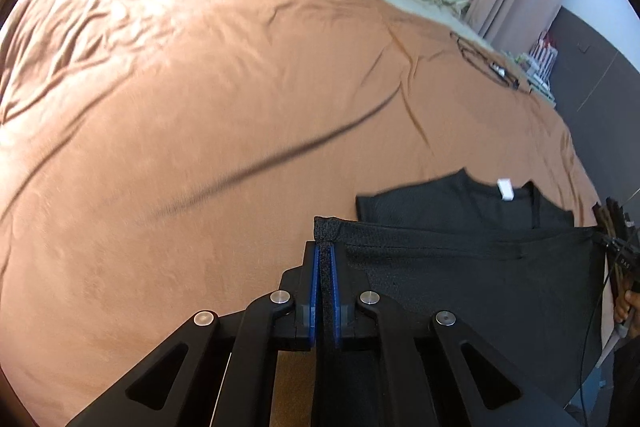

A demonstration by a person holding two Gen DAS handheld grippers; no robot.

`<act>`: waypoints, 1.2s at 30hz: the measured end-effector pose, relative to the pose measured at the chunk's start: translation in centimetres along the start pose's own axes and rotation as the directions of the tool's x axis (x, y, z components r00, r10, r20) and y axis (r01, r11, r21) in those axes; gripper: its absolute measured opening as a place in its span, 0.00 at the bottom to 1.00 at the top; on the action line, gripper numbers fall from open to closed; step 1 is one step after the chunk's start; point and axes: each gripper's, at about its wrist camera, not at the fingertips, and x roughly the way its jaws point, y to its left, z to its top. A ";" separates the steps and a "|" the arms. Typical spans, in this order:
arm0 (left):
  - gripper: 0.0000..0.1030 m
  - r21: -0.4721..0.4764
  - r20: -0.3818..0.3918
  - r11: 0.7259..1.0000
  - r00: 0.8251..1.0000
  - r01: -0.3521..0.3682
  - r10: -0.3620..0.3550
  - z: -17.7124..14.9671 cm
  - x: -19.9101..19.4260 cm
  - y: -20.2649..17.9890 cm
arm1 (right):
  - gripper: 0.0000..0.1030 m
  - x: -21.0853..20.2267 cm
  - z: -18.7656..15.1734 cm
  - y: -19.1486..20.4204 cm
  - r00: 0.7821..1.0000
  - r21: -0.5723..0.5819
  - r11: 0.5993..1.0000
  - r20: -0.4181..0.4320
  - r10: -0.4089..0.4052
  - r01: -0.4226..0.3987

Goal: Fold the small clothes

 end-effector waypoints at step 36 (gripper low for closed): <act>0.51 -0.061 -0.120 0.995 0.990 -0.083 0.076 3.6 7.4 0.6 | 0.49 9.3 4.7 -1.7 0.988 0.138 0.986 -0.134 -0.076 0.094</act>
